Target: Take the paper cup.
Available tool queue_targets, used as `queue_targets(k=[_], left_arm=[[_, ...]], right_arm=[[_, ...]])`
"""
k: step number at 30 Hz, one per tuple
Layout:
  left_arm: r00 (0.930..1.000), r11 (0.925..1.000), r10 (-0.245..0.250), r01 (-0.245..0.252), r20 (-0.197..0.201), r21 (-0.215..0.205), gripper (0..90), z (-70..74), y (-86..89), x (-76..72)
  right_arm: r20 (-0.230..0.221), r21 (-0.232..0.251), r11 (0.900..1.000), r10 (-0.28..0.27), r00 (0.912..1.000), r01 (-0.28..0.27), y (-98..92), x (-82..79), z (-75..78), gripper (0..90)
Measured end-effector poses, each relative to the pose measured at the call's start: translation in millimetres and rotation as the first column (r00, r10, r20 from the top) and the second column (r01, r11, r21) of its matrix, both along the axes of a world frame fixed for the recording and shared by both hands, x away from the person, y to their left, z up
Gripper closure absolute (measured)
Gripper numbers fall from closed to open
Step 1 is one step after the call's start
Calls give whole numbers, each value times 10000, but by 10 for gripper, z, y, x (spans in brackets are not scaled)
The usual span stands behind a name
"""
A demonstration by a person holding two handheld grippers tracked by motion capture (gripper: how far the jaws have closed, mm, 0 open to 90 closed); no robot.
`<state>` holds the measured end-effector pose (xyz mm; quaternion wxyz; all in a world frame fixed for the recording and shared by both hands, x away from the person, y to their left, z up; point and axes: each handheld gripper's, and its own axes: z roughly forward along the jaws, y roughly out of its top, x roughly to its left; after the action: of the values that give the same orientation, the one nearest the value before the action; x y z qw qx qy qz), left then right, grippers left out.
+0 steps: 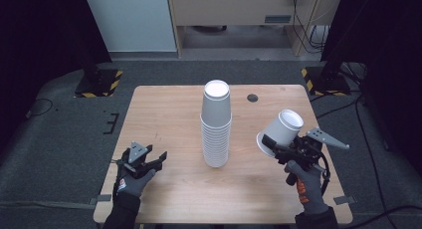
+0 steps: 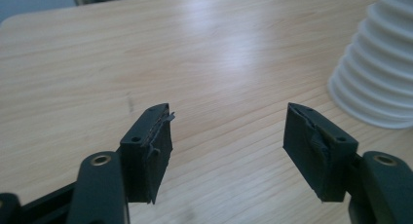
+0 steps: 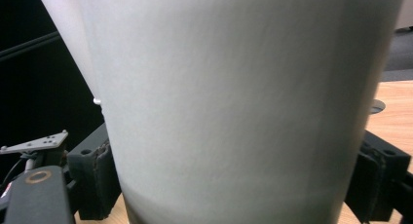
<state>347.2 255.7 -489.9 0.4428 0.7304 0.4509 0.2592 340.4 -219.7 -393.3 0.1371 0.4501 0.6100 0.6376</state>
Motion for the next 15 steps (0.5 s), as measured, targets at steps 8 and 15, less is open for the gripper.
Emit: queue_targets(k=[8,15], left_arm=[[9908,9915,-1232,1252,556,-353,386,106,-250,-113],[9716,9734,-2154,2217,982,-583,410,170,-489,-211]], right_arm=[[-171,348,9994,-55,9998,60,-40,-1,-33,133],[-317,584,9982,-97,9994,115,-50,5,-55,133]])
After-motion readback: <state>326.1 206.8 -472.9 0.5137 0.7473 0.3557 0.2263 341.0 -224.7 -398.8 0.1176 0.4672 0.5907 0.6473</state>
